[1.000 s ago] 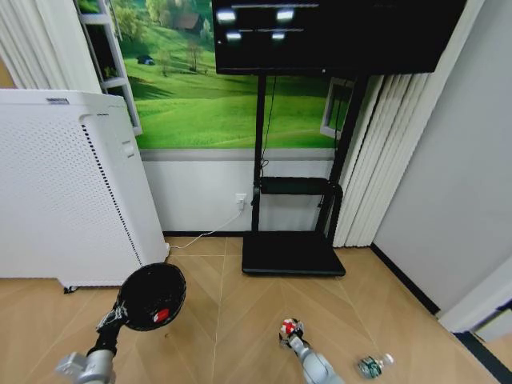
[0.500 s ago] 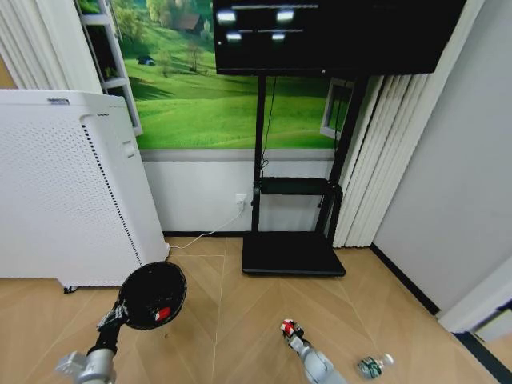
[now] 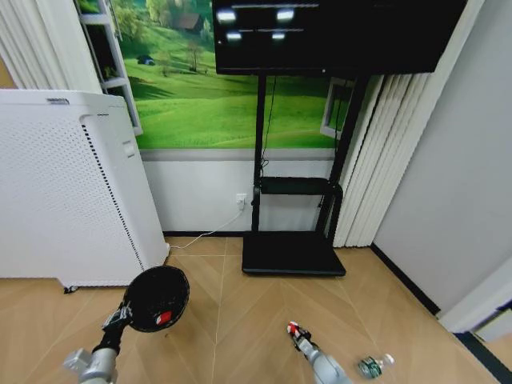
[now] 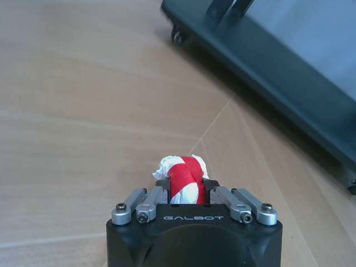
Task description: Pick up the trash bin and place the garbage on the floor into it.
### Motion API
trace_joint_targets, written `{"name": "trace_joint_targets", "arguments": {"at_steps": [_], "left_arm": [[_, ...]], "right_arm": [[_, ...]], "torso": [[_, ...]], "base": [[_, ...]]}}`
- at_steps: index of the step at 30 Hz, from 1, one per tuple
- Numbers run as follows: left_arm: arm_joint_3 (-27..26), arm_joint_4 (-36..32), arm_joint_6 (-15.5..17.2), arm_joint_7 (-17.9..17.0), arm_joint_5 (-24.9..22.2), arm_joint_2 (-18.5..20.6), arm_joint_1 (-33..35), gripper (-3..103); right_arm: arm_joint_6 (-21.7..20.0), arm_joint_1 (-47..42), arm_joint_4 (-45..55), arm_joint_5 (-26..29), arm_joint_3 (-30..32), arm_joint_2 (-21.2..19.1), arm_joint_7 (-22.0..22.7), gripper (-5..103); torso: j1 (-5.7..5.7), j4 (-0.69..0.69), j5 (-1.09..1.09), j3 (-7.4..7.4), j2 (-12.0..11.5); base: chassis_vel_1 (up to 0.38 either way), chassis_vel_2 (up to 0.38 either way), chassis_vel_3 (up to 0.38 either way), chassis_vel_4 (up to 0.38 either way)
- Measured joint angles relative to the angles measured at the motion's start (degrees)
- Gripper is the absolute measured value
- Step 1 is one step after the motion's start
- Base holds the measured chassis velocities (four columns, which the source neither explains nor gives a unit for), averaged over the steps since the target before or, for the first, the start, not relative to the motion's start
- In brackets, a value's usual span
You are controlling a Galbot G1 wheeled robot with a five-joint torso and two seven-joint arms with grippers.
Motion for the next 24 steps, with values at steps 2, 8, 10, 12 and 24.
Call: {"name": "trace_joint_targets", "arguments": {"at_steps": [2, 8, 10, 12, 24], "left_arm": [[2.52, 2.09, 0.64, 2.65, -0.02, 2.76, -1.68, 7], [4.88, 3.83, 1.18, 7.68, 0.79, 4.15, -2.51, 7], [8.29, 4.95, 1.47, 10.06, 1.38, 4.94, -3.72, 7], [10.10, 5.52, 1.48, 11.00, 1.73, 5.37, -4.45, 7], [23.84, 12.96, 0.13, 14.26, 3.99, 6.35, -13.92, 7]], "right_arm": [[3.02, -4.68, 6.54, 4.49, 0.84, -2.12, -2.42, 28], [9.32, -10.72, 17.16, 11.35, 1.16, -5.25, -6.78, 28], [9.93, -14.46, 24.11, 14.23, 1.79, -6.78, -7.52, 28], [10.19, -15.64, 27.24, 14.85, 1.91, -7.26, -7.94, 28], [11.93, -23.61, 50.74, 16.04, -2.53, -10.35, -14.34, 28]], "torso": [[0.00, -0.04, 0.02, 0.00, 0.00], [0.00, 0.03, 0.04, -0.01, 0.00], [0.00, 0.02, 0.01, 0.00, 0.00], [0.00, -0.03, 0.05, -0.01, 0.00], [0.00, 0.00, 0.01, -0.01, 0.00]], "base": [[0.000, 0.000, 0.000, 0.000], [0.000, 0.000, 0.000, 0.000], [0.000, 0.000, 0.000, 0.000], [0.000, 0.000, 0.000, 0.000], [0.000, 0.000, 0.000, 0.000]]}}
